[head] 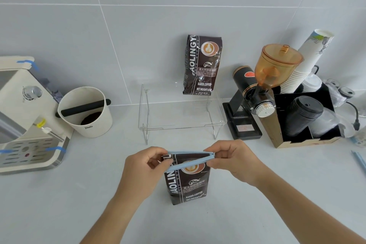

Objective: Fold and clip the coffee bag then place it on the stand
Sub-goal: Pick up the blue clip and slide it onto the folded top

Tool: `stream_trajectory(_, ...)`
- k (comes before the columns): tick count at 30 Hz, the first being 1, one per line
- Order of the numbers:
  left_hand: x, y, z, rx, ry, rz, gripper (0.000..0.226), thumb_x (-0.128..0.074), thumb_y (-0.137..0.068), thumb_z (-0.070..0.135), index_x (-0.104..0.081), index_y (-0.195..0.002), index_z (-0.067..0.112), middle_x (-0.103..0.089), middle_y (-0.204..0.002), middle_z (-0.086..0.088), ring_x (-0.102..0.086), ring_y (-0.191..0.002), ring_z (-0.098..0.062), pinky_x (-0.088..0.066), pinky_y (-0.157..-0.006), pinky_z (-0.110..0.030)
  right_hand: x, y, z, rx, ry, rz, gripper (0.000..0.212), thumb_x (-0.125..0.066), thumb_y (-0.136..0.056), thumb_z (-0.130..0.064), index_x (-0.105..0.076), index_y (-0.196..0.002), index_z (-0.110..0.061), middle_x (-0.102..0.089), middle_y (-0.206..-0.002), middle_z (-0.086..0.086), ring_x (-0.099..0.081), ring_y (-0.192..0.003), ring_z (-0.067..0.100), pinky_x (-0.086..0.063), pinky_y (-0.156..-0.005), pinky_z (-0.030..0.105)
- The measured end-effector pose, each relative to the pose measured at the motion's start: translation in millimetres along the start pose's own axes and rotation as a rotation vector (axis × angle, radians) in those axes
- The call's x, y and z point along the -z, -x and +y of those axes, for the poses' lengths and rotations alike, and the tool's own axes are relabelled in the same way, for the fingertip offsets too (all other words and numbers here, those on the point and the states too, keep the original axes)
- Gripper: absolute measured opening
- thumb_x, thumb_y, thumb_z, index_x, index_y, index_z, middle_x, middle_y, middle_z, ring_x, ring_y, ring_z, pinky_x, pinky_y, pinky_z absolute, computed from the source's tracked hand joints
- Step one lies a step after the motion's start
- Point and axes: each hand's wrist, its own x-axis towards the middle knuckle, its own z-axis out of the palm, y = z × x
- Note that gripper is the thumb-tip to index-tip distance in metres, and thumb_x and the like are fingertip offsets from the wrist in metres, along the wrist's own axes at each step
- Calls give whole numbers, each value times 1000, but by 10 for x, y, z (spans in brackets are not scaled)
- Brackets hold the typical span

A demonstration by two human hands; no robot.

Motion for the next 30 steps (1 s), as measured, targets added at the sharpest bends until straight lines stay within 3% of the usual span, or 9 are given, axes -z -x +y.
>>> stream_trajectory(3, 70, 38, 38, -30, -27, -27, 29, -79, -77, 11, -71, -75, 38, -73, -79, 26, -69, -66, 0, -48, -62, -4, -8, 12, 23, 21, 19, 8, 28, -75, -77, 9, -79, -81, -19, -73, -84, 27, -67, -69, 18, -51, -57, 21)
stream_trajectory(7, 290, 69, 47, -18, -196, -84, 23, -76, -78, 30, -66, -71, 50, -69, -76, 26, -63, -58, -5, -49, -54, -19, -52, 43, 59, 42, 24, 16, 28, -73, -78, 10, -78, -81, -18, -72, -77, 19, -64, -59, 11, -48, -54, 16)
stream_trajectory(10, 498, 111, -35, -3, -231, -74, 25, -80, -73, 33, -66, -84, 50, -67, -81, 19, -62, -68, -4, -44, -56, -9, -55, 51, 75, 53, 7, 36, 30, -72, -78, 12, -78, -81, -17, -69, -73, 19, -63, -54, 11, -48, -52, 16)
stream_trajectory(12, 550, 114, -80, -2, -275, -149, 38, -81, -72, 37, -67, -107, 43, -68, -87, 25, -61, -87, 5, -44, -70, -4, -38, 53, 88, 61, -12, 43, 29, -72, -77, 12, -78, -81, -16, -66, -69, 19, -61, -52, 11, -48, -51, 17)
stream_trajectory(14, 529, 76, -90, -3, -346, -282, 60, -76, -74, 46, -55, -130, 40, -57, -120, 33, -55, -107, 11, -43, -94, -15, -52, 50, 101, 62, -24, 37, 29, -72, -77, 12, -78, -80, -16, -64, -67, 19, -59, -51, 12, -48, -51, 18)
stream_trajectory(16, 461, -8, -63, -14, -388, -390, 67, -71, -77, 50, -47, -138, 39, -50, -131, 28, -48, -120, 5, -38, -103, -22, -57, 48, 110, 63, -24, 35, 31, -72, -77, 12, -79, -78, -18, -65, -66, 18, -58, -51, 13, -48, -52, 18)
stream_trajectory(20, 404, -130, -50, -71, -367, -432, 45, -74, -78, 41, -67, -120, 32, -68, -107, 27, -54, -94, 24, -35, -84, 2, -55, 61, 114, 74, 7, 47, 32, -72, -79, 11, -79, -78, -20, -64, -67, 20, -56, -53, 15, -48, -53, 20)
stream_trajectory(23, 421, -134, -48, -62, -317, -421, 31, -79, -73, 34, -74, -103, 30, -64, -76, 39, -61, -86, 18, -39, -74, 3, -73, 87, 122, 77, 25, 51, 29, -71, -80, 10, -78, -81, -18, -64, -67, 20, -55, -53, 15, -48, -53, 20)
stream_trajectory(30, 410, -84, 24, -76, -237, -425, 15, -79, -77, 22, -78, -91, 26, -77, -87, 13, -52, -52, 24, -37, -57, 2, -95, 139, 42, 180, 470, 143, 25, -78, -80, -11, -74, -78, -35, -74, -76, 9, -58, -61, 6, -49, -59, 15)
